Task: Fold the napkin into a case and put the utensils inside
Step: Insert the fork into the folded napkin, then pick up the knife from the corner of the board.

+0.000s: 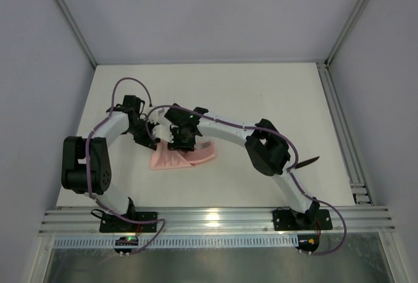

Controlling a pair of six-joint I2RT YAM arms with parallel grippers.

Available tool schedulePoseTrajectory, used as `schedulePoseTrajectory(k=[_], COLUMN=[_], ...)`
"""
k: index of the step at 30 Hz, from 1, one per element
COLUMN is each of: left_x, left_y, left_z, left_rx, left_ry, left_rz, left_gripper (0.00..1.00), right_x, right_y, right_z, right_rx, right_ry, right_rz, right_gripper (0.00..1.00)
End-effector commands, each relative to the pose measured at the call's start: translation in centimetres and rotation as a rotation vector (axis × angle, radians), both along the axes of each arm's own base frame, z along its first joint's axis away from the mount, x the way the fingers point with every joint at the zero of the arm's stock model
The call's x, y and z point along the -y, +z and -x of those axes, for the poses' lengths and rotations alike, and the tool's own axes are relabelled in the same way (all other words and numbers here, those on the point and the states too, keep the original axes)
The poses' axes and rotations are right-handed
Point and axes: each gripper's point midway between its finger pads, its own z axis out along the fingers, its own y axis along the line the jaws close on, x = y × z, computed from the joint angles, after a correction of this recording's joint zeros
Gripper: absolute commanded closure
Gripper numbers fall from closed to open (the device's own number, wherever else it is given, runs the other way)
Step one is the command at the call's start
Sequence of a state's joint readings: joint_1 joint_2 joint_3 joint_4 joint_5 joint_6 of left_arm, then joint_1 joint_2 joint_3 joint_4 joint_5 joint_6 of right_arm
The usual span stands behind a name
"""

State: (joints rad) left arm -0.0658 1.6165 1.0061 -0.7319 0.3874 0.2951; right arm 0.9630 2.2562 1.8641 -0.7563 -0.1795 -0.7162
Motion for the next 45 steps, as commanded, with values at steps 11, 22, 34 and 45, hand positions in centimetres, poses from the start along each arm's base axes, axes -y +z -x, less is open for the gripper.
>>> schedulePoseTrajectory(k=[11, 22, 34, 45], left_x=[-0.5, -0.8, -0.9, -0.4], left_y=[2.3, 3.3, 4.3, 4.6], left_z=[-0.8, -1.1, -1.5, -1.5], left_rx=[0.099, 0.127, 0.173, 0.186], left_ry=[-0.012, 0.003, 0.025, 0.017], left_rz=[-0.036, -0.05, -0.046, -0.023], left_gripper=[0.68, 0.56, 0.49, 0.48], right_x=[1.5, 14.8, 39.7, 38.6], right_y=[9.8, 20.6, 8.4, 0.0], right_z=[-5.1, -4.4, 7.0, 8.8], right_rx=[0.367, 0.194, 0.005, -0.303], right_ry=[-0.17, -1.096, -2.731, -3.023], right_rz=[-0.077, -0.426, -0.635, -0.686], right_gripper=[0.3, 0.25, 0.28, 0.53])
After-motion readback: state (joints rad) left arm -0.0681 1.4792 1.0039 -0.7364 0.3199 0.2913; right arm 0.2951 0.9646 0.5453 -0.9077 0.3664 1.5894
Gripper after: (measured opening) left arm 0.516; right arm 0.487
